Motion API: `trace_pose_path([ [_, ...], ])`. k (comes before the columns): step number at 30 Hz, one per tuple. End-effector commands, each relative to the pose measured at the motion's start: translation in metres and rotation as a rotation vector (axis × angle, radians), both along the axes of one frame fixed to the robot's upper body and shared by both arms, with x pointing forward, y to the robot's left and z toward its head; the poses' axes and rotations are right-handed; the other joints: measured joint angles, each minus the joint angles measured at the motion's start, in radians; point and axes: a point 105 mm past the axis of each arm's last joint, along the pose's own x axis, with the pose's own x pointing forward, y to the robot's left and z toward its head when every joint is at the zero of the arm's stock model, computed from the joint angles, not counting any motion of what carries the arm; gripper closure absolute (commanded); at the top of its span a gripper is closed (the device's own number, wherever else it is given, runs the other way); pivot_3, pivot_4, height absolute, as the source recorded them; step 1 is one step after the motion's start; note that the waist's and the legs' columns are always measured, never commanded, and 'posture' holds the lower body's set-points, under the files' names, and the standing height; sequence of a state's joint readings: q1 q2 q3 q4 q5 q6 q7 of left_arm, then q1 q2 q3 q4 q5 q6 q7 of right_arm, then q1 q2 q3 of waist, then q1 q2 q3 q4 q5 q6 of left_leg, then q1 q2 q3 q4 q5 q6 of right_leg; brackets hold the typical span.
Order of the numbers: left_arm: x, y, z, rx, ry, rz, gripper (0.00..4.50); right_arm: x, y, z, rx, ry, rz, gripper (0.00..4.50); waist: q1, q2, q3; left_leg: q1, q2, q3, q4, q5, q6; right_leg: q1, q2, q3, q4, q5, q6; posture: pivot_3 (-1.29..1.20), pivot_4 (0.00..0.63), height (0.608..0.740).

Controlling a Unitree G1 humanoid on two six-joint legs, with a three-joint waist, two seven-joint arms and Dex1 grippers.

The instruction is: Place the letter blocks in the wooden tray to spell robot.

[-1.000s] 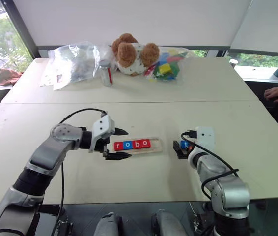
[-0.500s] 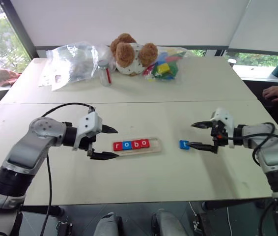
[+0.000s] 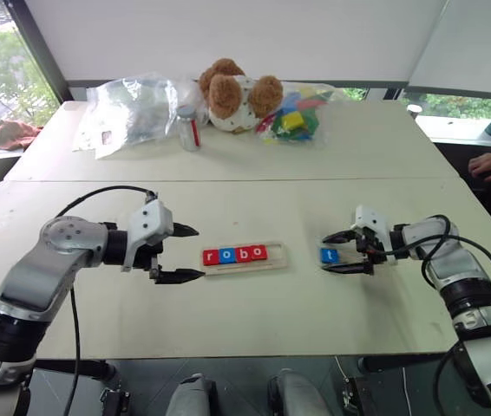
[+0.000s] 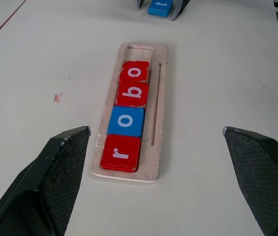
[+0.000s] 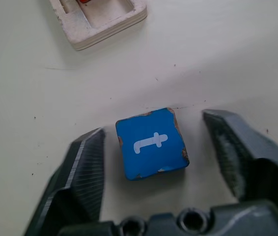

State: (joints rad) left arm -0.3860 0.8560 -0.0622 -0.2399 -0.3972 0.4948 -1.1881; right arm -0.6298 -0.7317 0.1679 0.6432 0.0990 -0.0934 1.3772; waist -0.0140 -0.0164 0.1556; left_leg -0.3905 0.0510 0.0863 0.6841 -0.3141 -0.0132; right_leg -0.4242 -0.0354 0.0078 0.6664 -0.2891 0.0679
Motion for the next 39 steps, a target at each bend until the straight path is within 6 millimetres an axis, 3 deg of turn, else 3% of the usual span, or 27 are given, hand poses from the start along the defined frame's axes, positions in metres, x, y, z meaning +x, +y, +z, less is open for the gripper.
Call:
trace_pose_path([
  [1, 0.001, 0.001, 0.01, -0.001, -0.038, -0.001, 0.0, 0.0, -0.004, 0.004, 0.008, -0.017, -0.006, 2.93, 0.0, 0.0, 0.0, 0.0, 0.0, 0.0, 0.0, 0.0, 0.0, 0.0, 0.0, 0.0, 0.0, 0.0, 0.0, 0.0, 0.15, 0.74],
  [2, 0.002, 0.002, 0.01, -0.001, -0.036, 0.0, 0.0, 0.0, -0.003, 0.005, 0.013, -0.021, -0.006, 3.34, 0.0, 0.0, 0.0, 0.0, 0.0, 0.0, 0.0, 0.0, 0.0, 0.0, 0.0, 0.0, 0.0, 0.0, 0.0, 0.0, 0.15, 0.74],
  [4, 0.004, 0.005, 0.009, 0.004, -0.032, 0.003, 0.0, 0.002, 0.003, 0.012, 0.032, -0.042, -0.001, 3.33, 0.0, 0.0, 0.0, 0.0, 0.0, 0.0, 0.0, 0.0, 0.0, 0.0, 0.0, 0.0, 0.0, 0.0, 0.0, 0.0, 0.15, 0.74],
  [10, 0.008, 0.011, 0.0, 0.029, 0.004, 0.004, 0.0, 0.003, 0.044, 0.044, 0.091, -0.081, 0.115, 3.33, -0.005, 0.0, 0.0, 0.0, 0.0, 0.0, 0.0, 0.001, -0.002, -0.001, 0.001, 0.001, 0.001, 0.0, 0.0, 0.0, 0.15, 0.74],
  [14, 0.012, 0.006, -0.003, 0.024, -0.004, -0.008, 0.0, 0.003, 0.078, 0.046, 0.063, -0.083, 0.231, 3.33, -0.002, 0.0, 0.0, 0.0, 0.0, 0.0, 0.0, 0.001, -0.002, -0.001, 0.001, 0.0, 0.001, 0.0, 0.0, 0.0, 0.15, 0.74],
  [19, 0.012, 0.001, -0.005, 0.019, -0.01, -0.015, 0.0, 0.013, 0.097, 0.037, 0.037, -0.059, 0.261, 3.33, 0.001, 0.0, 0.0, 0.0, 0.0, 0.001, 0.0, 0.001, -0.001, -0.001, 0.001, 0.0, 0.001, 0.0, 0.0, 0.0, 0.15, 0.74],
  [39, 0.004, -0.004, -0.001, -0.038, -0.022, 0.025, 0.0, 0.022, 0.111, 0.019, -0.019, -0.033, 0.331, 3.33, -0.004, 0.0, 0.0, 0.0, 0.0, 0.001, 0.0, 0.004, -0.007, -0.001, 0.0, 0.001, 0.002, 0.0, 0.0, 0.0, 0.15, 0.74],
])
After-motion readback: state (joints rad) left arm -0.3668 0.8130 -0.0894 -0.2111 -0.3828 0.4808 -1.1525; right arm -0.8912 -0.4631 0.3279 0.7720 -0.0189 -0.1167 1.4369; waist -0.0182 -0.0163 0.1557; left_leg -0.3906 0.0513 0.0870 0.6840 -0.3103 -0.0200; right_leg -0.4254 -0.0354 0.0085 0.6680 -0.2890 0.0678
